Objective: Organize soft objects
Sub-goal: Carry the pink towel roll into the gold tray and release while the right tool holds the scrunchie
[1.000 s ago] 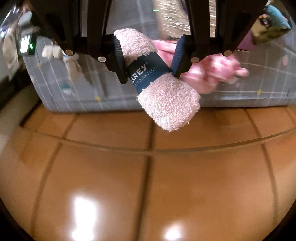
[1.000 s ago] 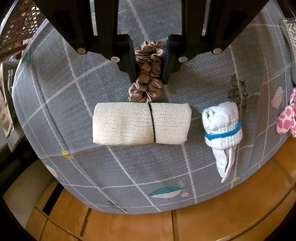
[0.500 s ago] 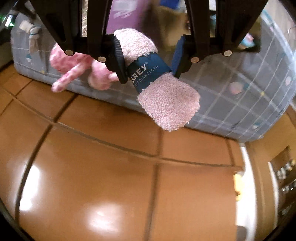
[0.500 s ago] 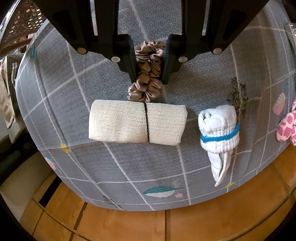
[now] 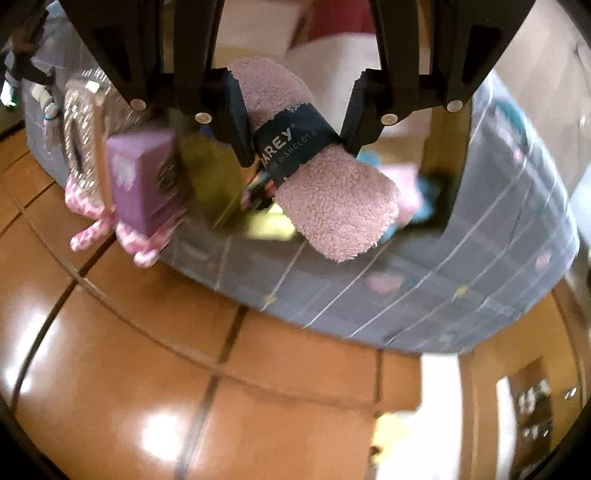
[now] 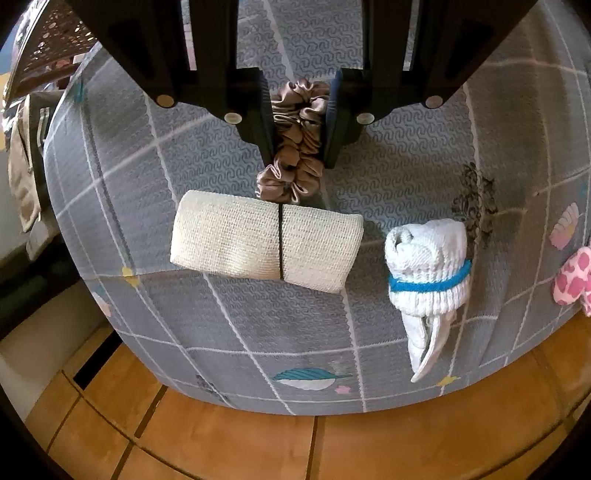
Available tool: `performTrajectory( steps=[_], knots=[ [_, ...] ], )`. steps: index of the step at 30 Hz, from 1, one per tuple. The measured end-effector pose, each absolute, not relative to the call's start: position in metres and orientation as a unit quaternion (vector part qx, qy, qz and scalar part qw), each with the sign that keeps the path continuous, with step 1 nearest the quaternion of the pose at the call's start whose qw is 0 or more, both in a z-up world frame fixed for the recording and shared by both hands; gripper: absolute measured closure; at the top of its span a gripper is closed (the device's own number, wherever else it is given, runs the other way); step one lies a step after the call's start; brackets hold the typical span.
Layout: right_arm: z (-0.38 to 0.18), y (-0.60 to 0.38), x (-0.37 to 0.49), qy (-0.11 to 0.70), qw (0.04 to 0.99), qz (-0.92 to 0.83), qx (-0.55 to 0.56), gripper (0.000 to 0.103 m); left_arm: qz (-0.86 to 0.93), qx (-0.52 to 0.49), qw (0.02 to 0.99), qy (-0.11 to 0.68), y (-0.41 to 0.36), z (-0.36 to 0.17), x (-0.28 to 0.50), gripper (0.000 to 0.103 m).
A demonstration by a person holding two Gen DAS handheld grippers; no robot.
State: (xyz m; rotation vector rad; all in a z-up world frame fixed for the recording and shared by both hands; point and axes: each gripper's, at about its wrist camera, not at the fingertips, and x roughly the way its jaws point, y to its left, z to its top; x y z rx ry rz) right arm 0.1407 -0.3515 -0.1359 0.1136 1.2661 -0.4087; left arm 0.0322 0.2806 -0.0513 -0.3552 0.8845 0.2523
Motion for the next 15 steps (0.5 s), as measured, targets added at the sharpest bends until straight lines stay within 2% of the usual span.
performTrajectory(
  steps=[6,8,12,15],
  knots=[
    [-0.136,-0.345,0.141,0.586,0.786,-0.193,0.038,0.08,0.157,-0.181,0.863,0.445,0.306,-0.081,-0.013,0.054],
    [-0.137,-0.346,0.141,0.586,0.786,-0.192,0.038,0.081,0.172,-0.183,0.858,0.449,0.312,-0.089,-0.023,0.05],
    [-0.135,-0.35,0.138,0.583,0.788,-0.189,0.06,0.082,0.183,-0.188,0.854,0.45,0.316,-0.097,-0.037,0.029],
    [-0.134,-0.355,0.138,0.582,0.787,-0.188,0.077,0.082,0.207,-0.181,0.861,0.428,0.313,-0.092,-0.049,0.026]
  ],
)
